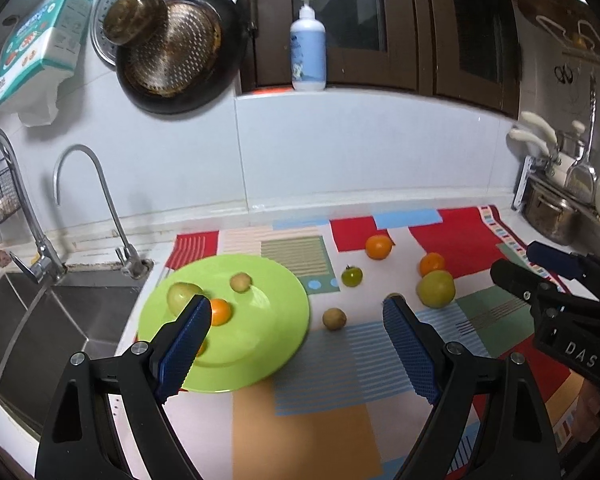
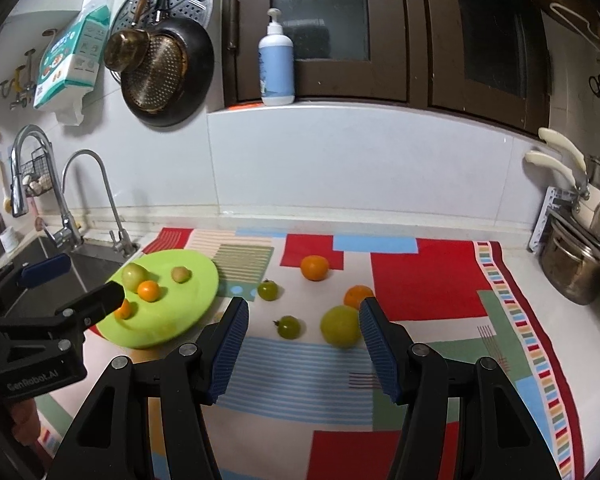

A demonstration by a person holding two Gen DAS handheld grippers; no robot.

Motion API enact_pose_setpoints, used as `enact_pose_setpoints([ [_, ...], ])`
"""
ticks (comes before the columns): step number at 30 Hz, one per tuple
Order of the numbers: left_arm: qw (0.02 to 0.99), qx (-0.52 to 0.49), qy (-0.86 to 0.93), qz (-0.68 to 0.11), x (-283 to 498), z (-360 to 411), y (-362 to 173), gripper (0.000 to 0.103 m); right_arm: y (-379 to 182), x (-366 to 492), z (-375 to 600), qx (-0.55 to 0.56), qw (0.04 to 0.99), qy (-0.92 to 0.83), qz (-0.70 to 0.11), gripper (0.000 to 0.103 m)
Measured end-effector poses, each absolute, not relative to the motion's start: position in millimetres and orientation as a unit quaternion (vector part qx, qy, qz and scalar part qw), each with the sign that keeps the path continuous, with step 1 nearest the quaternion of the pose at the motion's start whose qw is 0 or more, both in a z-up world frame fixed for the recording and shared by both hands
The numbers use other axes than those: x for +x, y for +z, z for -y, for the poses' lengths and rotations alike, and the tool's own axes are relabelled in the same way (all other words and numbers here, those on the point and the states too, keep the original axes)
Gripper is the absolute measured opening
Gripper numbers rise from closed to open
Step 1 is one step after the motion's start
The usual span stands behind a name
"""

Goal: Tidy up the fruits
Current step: 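Grasp a small brown fruit with the left tool while the right tool grasps the large yellow-green fruit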

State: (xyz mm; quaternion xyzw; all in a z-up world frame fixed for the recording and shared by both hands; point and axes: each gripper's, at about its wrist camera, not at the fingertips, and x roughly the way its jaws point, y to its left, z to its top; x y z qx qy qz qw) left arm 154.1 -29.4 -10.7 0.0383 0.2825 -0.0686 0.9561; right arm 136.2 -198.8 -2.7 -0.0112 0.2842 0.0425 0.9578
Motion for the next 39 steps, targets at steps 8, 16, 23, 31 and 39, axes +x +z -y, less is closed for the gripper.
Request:
enact_pose_setpoints([
  [8,0.952,0.049,-0.069,-0.296,169.8,46.6,-33.7,0.088,-24.7,156.0,215.7,-0.02,0.95,0.043,-0.309,0.059],
  [16,0.943,0.06,-0.077,-0.319,193.9,58.4,-59.8,0.084,-52.7,180.0,224.8,-0.022,0.938,0.042,-0.343,0.059],
  [23,0.93,0.065,-0.092,-0.35,217.3,66.2,-84.3,0.072,-76.9,199.5,229.6,-0.016,0.927,0.042,-0.372,0.059],
  [31,0.918,0.067,-0.104,-0.378,239.4,72.0,-104.0,0.06,-98.1,221.5,233.9,-0.008,0.916,0.049,-0.398,0.059],
  [39,0.905,0.068,-0.109,-0.404,258.7,79.0,-116.7,0.042,-110.5,238.9,234.7,-0.003,0.91,0.055,-0.411,0.059],
])
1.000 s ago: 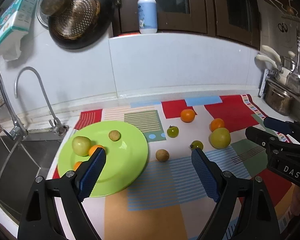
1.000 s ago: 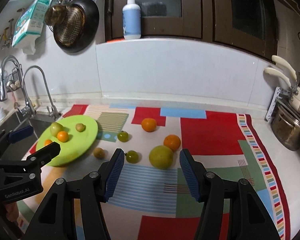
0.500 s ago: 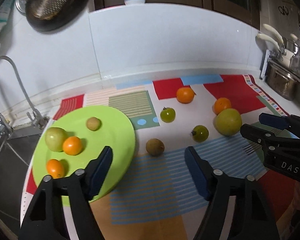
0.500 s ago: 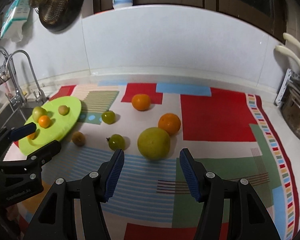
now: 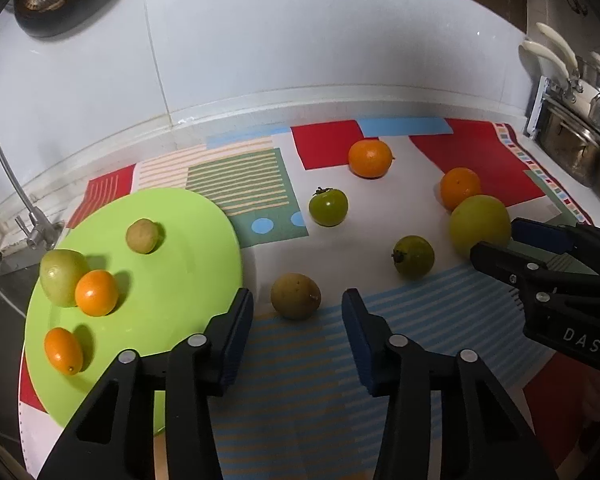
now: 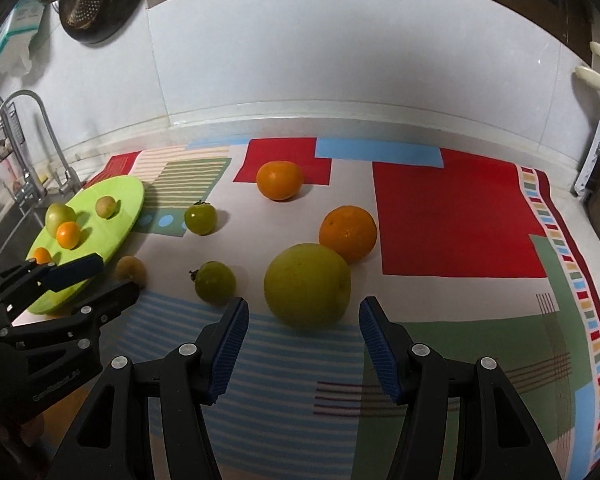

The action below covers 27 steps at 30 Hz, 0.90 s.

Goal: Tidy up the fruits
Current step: 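Grasp a small brown fruit with the left tool while the right tool grasps the large yellow-green fruit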

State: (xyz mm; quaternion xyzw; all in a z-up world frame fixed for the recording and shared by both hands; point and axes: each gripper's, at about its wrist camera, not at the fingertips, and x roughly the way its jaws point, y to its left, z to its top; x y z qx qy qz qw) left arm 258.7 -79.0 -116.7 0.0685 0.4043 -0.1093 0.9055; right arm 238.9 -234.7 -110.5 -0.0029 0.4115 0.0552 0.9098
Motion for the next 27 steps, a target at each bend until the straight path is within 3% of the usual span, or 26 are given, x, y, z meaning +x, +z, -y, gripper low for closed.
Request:
enact_pose_setpoints([
  [14,0.893,0.051,-0.114,-0.433,277.2,79.0,-126.3,0.028,-121.1,262.3,237.1,0.018,0.903,0.053,-0.426,0.058],
  [17,0.892,0.053,-0.115,-0.433,278.3,79.9,-126.9,0.028,-121.2,262.1,237.1,0.019,0.904,0.056,-0.423,0.051],
  [27,0.895,0.039,-0.13,-0.425,264.9,78.5,-114.1,0.028,-108.7,250.0,233.8,0.012,0.909,0.057,-0.413,0.051],
])
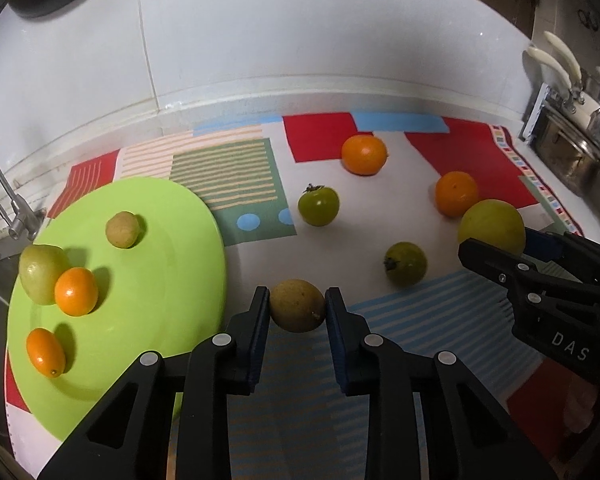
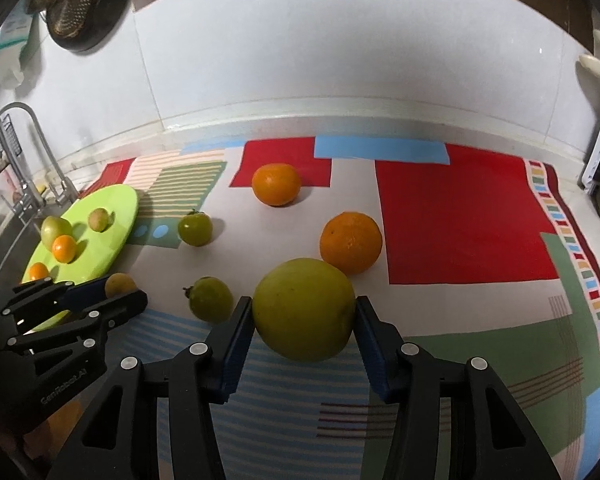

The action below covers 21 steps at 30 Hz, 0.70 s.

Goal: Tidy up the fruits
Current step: 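Grasp a small brown fruit with the left tool while the right tool grasps the large yellow-green fruit, then carry the brown fruit with the left tool while the right carries the yellow-green fruit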

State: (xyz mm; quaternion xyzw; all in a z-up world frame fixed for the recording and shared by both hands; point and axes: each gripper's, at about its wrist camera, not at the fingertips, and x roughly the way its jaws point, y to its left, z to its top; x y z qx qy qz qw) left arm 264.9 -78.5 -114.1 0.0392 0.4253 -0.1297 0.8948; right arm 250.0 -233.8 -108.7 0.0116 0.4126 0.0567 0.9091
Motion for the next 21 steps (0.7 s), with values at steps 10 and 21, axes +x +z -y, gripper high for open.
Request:
enact_pose_setpoints([
  [10,0.907,0.025,-0.134,-0.397,236.5,69.1,-83.6,0.028,-76.7,219.9,220.5,0.01,0.921,0.071,-0.383,0.051],
  [21,0.922,0.017,-0.124,-0.366,204.2,44.3,-56.6,0.028,-49.8,190.3,196.2,0.007,0.931,0.087,-0.355,0.051],
])
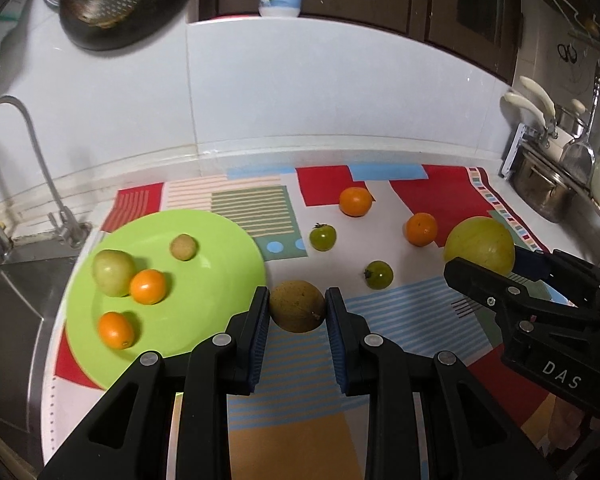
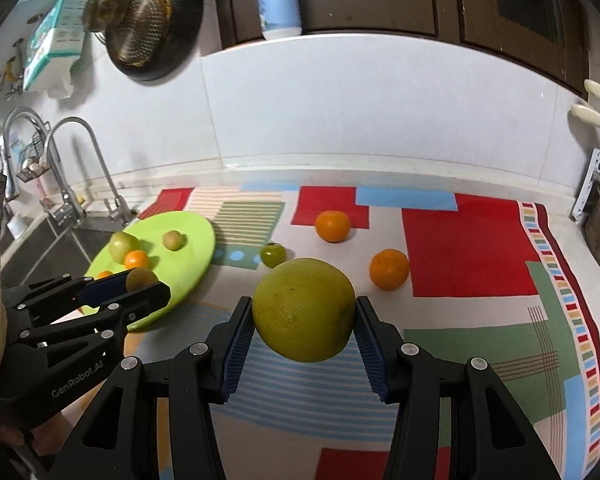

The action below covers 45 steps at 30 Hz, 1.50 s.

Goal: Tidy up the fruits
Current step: 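Carry the brown fruit with the left tool while the right carries the yellow-green fruit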

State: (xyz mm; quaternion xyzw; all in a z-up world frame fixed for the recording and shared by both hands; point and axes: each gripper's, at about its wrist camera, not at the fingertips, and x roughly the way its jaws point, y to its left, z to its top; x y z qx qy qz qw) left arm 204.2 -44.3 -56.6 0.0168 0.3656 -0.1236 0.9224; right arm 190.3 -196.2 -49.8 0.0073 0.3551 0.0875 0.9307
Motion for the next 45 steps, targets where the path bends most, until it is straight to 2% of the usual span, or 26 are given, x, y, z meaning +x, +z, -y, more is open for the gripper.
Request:
enact_pose_setpoints([
  [23,0.941,0.02,-0.071,-0.33,159.7,-53.2,-29.3,0.028,-24.2,157.8,98.2,-0.003,0.938,0.141,-0.318,0.051],
  [45,0.935,0.008,-0.053,-0.35,221.0,-108.8,-56.5,0.028,-45.4,220.6,35.8,-0.024,0.926,0.163,-0.339,0.051],
])
